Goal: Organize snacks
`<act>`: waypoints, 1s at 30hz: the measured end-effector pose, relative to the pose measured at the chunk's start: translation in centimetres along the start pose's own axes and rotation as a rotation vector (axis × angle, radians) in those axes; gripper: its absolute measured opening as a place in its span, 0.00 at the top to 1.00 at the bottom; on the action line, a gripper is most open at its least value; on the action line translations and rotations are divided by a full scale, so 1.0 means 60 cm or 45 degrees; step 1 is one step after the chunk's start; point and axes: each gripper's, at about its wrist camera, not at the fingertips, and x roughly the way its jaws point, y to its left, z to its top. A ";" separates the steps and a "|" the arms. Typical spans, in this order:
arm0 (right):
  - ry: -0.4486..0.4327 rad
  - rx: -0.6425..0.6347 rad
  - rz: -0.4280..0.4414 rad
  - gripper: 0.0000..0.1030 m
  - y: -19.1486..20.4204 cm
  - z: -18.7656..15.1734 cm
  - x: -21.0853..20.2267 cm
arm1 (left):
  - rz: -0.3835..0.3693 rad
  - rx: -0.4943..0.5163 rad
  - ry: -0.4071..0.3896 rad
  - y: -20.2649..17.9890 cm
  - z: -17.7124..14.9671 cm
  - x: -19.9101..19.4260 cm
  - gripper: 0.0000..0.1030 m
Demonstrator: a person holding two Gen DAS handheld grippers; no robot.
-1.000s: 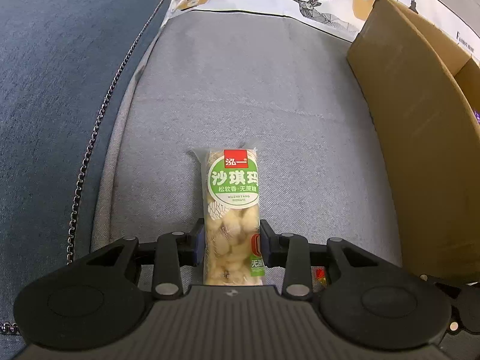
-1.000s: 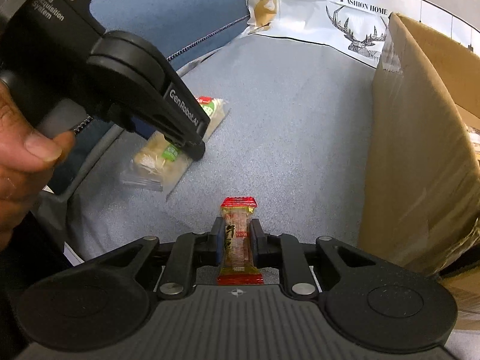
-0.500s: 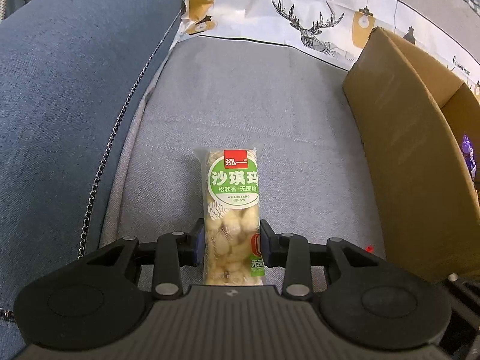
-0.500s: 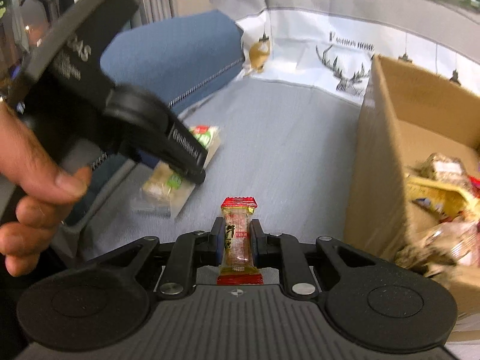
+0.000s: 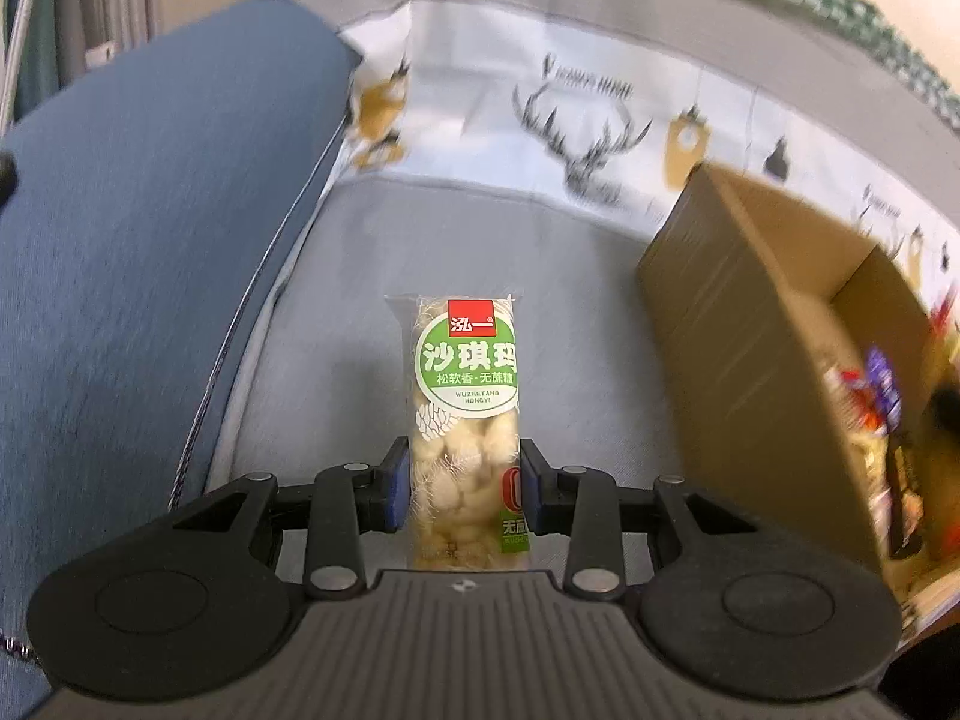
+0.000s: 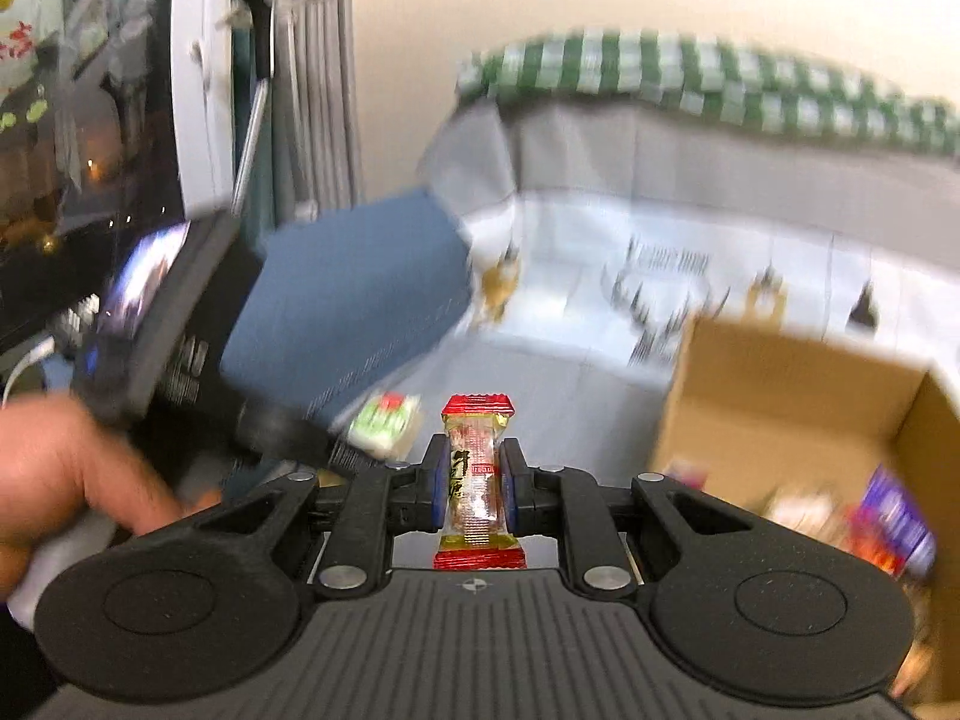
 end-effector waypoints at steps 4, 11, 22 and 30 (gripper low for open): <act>-0.118 0.020 -0.067 0.83 -0.063 0.059 -0.029 | -0.043 -0.009 -0.096 -0.019 0.011 -0.020 0.62; -0.177 0.157 -0.236 0.83 -0.168 0.047 -0.031 | -0.090 0.039 -0.256 -0.067 0.026 -0.048 0.62; -0.117 0.156 -0.349 0.83 -0.213 0.005 -0.032 | -0.268 0.148 -0.481 -0.182 0.038 -0.072 0.62; -0.099 0.252 -0.450 0.83 -0.262 -0.005 -0.027 | -0.374 0.296 -0.558 -0.284 0.039 -0.061 0.62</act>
